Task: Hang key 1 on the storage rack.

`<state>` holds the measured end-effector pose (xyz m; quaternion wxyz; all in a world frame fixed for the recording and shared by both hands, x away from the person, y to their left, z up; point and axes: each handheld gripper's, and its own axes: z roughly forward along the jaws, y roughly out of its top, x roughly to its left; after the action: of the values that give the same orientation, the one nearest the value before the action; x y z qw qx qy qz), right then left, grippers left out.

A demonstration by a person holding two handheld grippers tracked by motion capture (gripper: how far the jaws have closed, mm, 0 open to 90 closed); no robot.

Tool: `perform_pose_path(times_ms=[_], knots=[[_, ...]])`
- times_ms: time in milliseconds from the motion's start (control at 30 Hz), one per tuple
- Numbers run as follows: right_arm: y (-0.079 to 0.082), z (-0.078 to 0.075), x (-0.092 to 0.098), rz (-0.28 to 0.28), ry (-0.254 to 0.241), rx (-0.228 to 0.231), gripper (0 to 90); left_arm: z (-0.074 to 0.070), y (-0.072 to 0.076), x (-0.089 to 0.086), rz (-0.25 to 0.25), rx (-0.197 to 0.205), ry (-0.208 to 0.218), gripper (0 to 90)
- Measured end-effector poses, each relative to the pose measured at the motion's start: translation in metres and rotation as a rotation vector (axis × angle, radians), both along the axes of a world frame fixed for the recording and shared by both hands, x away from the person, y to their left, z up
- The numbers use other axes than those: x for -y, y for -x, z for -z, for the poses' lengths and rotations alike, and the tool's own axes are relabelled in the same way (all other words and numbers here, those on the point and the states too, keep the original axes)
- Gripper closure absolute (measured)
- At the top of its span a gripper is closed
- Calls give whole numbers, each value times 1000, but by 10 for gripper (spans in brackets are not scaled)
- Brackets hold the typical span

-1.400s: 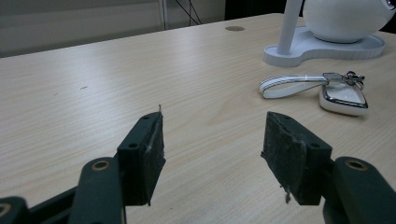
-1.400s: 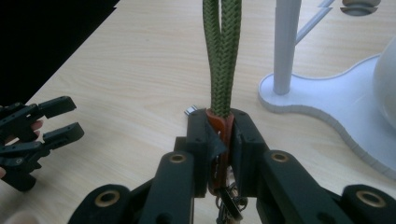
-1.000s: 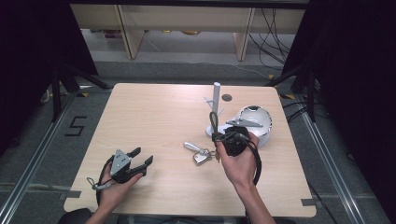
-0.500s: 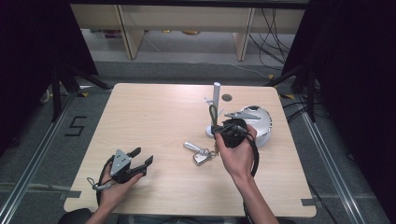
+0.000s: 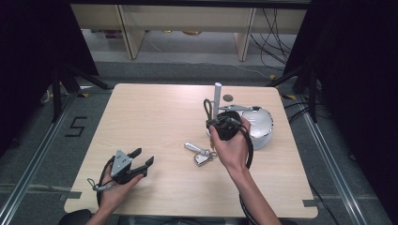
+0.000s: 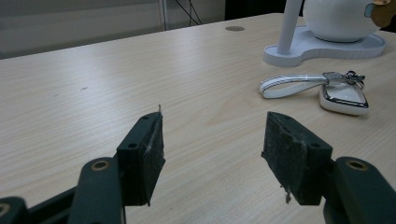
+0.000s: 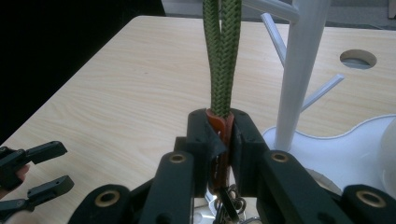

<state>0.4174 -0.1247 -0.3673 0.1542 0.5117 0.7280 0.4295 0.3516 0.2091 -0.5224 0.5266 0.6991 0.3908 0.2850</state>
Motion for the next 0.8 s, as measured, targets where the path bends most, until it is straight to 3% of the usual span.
perform_pose_path(times_ms=[100, 167, 800], knots=[[-2, 0, -2, 17, -14, -25, 798, 0, 0, 0, 0, 0, 0, 376], [-5, 2, 0, 6, 1, -10, 798, 0, 0, 0, 0, 0, -1, 376], [-14, 5, 3, 31, 0, -35, 798, 0, 0, 0, 1, 2, 0, 376]])
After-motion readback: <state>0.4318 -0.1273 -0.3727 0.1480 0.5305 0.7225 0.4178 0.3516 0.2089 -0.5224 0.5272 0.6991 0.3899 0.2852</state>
